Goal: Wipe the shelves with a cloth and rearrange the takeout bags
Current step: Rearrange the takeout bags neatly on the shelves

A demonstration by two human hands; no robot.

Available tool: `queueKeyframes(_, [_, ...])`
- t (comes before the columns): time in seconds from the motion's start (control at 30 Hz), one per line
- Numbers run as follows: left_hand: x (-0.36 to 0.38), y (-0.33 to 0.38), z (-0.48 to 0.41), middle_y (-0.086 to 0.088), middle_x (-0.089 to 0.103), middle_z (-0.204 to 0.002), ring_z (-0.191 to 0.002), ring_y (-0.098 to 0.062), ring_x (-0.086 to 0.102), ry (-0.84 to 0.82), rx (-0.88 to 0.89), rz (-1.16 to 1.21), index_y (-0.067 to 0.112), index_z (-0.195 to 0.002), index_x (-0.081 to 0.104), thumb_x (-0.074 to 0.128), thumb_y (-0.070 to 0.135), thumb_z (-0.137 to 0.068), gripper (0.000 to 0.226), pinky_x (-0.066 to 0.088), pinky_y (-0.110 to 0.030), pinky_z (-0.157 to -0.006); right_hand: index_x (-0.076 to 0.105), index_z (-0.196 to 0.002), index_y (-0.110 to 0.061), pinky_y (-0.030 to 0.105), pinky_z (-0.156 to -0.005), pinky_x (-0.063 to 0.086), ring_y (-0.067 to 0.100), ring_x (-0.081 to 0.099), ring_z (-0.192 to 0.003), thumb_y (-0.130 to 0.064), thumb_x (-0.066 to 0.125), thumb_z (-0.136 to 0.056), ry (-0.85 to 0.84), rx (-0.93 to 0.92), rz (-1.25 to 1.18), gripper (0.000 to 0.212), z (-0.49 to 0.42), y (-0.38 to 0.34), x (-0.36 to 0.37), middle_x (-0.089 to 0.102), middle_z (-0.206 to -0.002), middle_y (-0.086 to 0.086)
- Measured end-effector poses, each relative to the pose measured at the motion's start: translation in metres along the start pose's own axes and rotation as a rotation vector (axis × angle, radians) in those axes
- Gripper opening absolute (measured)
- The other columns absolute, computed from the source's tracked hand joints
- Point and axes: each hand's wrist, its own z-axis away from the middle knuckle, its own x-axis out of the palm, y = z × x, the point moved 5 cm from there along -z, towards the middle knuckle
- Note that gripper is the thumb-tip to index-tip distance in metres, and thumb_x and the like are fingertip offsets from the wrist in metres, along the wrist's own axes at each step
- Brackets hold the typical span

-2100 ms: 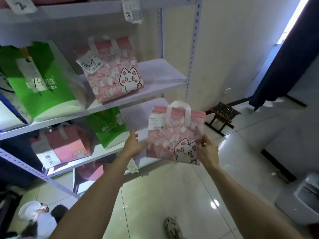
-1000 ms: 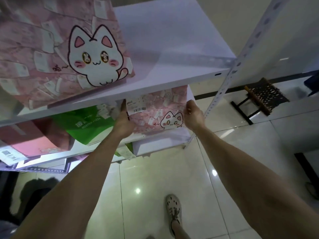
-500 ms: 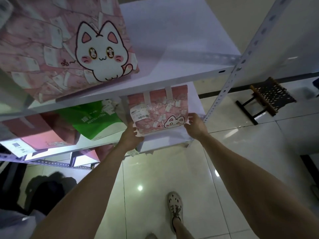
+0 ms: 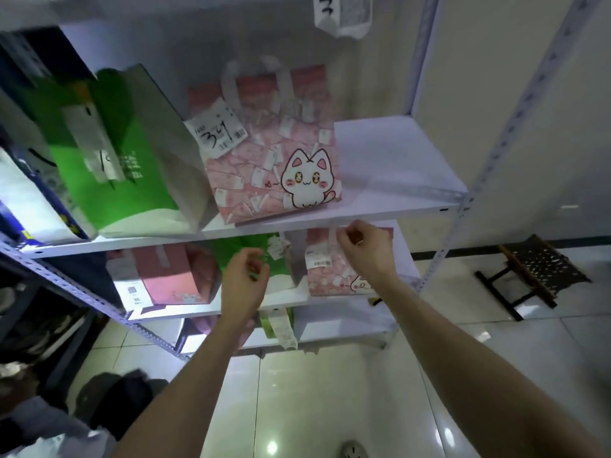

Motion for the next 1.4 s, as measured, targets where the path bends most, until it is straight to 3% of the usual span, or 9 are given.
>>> queueKeyframes(0.17, [-0.051,0.043,-0.031,0.003,0.058,-0.121,-0.103,-0.019,0.063,0.3,0.085,-0.006,0.027,-0.132,0.05,0.079,0.028,-0.089,0.052,0.06,-0.045,-0.086,0.055,-0.114,-0.029,0.025,-0.079,0.049,0.005,0.057,-0.094,-0.055,0.074,-0.086,0.237,-0.093,-0.073,0.043,-0.042,-0.061,-0.021,0.054,-0.112,-0.012])
queueKeyframes(0.27, [-0.054,0.062,-0.056,0.001,0.058,-0.145,-0.126,-0.017,0.062,0.234,0.047,0.105,0.027,-0.155,0.038,0.081,0.028,-0.089,0.079,0.054,-0.042,-0.106,0.041,-0.152,-0.024,0.039,-0.105,0.05,0.018,0.053,-0.131,-0.058,0.084,-0.081,0.088,-0.019,-0.076,0.09,-0.075,-0.071,-0.017,0.044,-0.15,-0.003])
queueKeyframes(0.33, [-0.05,0.069,-0.071,0.004,0.063,-0.143,-0.112,0.002,0.068,0.164,0.012,0.161,0.029,-0.161,0.032,0.082,0.018,-0.089,0.088,0.055,-0.032,-0.102,0.031,-0.161,-0.027,0.044,-0.112,0.046,0.024,0.047,-0.143,-0.061,0.086,-0.078,-0.043,0.002,-0.085,0.106,-0.09,-0.075,-0.011,0.041,-0.162,0.0])
queueKeyframes(0.47, [-0.037,0.07,-0.089,0.01,0.063,-0.135,-0.087,0.007,0.068,0.061,-0.063,0.126,0.026,-0.165,0.021,0.077,0.009,-0.096,0.09,0.048,-0.006,-0.07,0.041,-0.135,-0.028,0.034,-0.078,0.049,0.025,0.066,-0.109,-0.058,0.086,-0.08,-0.155,-0.015,-0.147,0.078,-0.097,-0.073,-0.005,0.067,-0.123,-0.005])
queueKeyframes(0.63, [-0.014,0.078,-0.096,0.001,0.064,-0.141,-0.105,-0.016,0.068,-0.004,0.012,0.059,0.02,-0.158,0.029,0.077,0.014,-0.097,0.078,0.056,-0.04,-0.1,0.036,-0.114,-0.038,0.014,-0.058,0.04,-0.008,0.059,-0.084,-0.049,0.085,-0.083,0.008,-0.017,-0.177,0.058,-0.069,-0.043,-0.025,0.062,-0.099,-0.025])
queueKeyframes(0.87, [0.016,0.089,-0.095,-0.004,0.065,-0.143,-0.12,-0.03,0.068,-0.009,0.03,0.034,0.024,-0.158,0.026,0.072,0.011,-0.099,0.076,0.056,-0.053,-0.105,0.046,-0.109,-0.025,0.033,-0.066,0.054,0.018,0.068,-0.088,-0.033,0.081,-0.09,0.042,0.1,-0.076,0.04,-0.059,-0.012,-0.028,0.069,-0.096,-0.01])
queueKeyframes(1.03, [0.016,0.079,-0.091,0.012,0.063,-0.118,-0.084,0.002,0.06,0.014,0.011,-0.03,0.027,-0.133,0.037,0.074,0.018,-0.099,0.051,0.056,-0.039,-0.086,0.051,-0.112,-0.023,0.036,-0.075,0.058,0.021,0.069,-0.093,-0.025,0.083,-0.087,0.046,0.144,-0.053,0.04,-0.062,-0.011,-0.026,0.07,-0.099,-0.008])
queueKeyframes(1.17, [0.015,0.08,-0.091,0.016,0.059,-0.115,-0.078,0.004,0.055,0.011,0.01,-0.059,0.028,-0.129,0.038,0.076,0.017,-0.098,0.05,0.039,-0.02,-0.063,0.055,-0.12,-0.019,0.043,-0.084,0.062,0.025,0.07,-0.099,-0.021,0.08,-0.086,0.052,0.144,-0.027,0.043,-0.061,-0.012,-0.027,0.074,-0.107,-0.001])
queueKeyframes(1.4, [0.015,0.085,-0.092,0.013,0.06,-0.111,-0.089,-0.008,0.061,0.034,-0.002,-0.011,0.022,-0.132,0.044,0.075,0.014,-0.095,0.049,0.048,-0.034,-0.085,0.051,-0.119,-0.021,0.038,-0.086,0.057,0.025,0.066,-0.106,-0.022,0.087,-0.085,-0.015,0.172,-0.093,0.049,-0.06,-0.009,-0.033,0.069,-0.113,-0.003])
